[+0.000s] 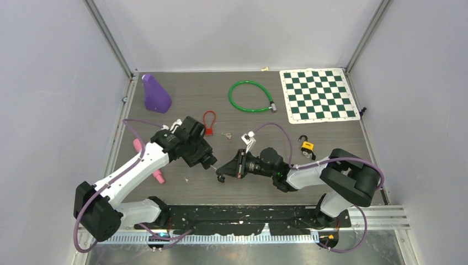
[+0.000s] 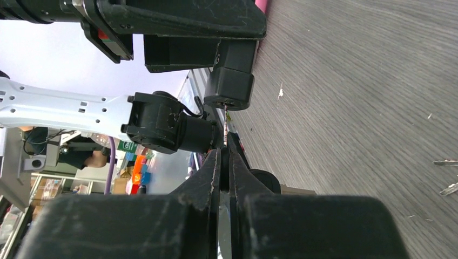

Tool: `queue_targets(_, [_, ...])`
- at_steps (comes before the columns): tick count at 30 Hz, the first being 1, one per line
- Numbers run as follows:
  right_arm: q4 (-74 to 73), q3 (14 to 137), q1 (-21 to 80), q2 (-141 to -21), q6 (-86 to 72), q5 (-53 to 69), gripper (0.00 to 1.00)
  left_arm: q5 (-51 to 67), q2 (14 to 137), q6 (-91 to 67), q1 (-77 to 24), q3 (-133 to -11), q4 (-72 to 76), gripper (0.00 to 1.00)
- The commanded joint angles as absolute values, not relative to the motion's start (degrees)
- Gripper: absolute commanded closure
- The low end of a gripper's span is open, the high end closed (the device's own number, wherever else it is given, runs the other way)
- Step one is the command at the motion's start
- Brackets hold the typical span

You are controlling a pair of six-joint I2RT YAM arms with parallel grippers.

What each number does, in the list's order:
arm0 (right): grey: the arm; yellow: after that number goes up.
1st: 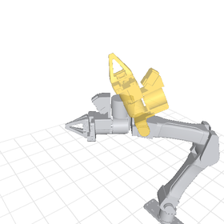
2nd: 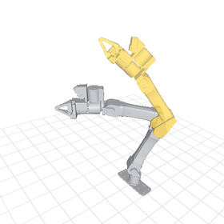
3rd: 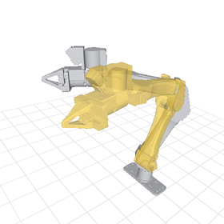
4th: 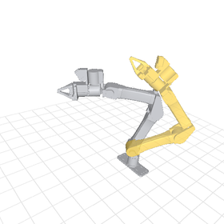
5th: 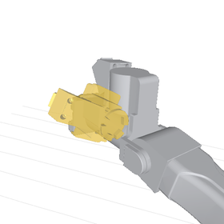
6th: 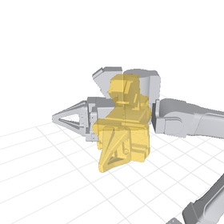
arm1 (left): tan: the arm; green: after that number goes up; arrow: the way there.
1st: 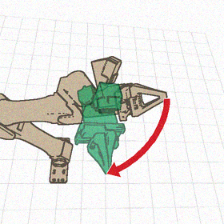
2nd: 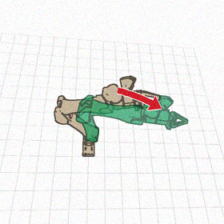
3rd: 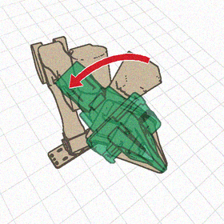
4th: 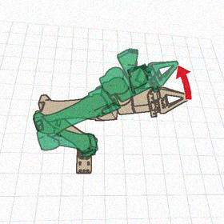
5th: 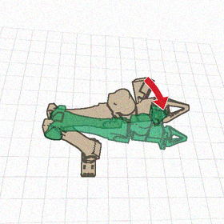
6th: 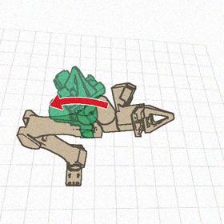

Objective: Unlock with the key

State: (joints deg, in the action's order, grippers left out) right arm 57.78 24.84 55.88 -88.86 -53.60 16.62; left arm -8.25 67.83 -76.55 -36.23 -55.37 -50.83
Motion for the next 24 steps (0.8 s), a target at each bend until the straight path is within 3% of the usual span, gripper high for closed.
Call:
queue_targets(1, [66.5,28.6,55.1,-89.8,-55.9,14.0,0.95,-5.6,66.7,-77.8,-39.5,-59.0,-52.7,0.82])
queue_targets(9, [75.4,27.0,55.8,-93.7,-54.9,8.9,0.95,-3.3,68.8,-80.1,-40.1,-62.6,-56.3,0.81])
queue_targets(24, [85.1,22.8,56.9,-95.6,-47.2,5.0,0.94,0.5,63.2,-84.2,-37.4,-58.7,-54.3,0.84])
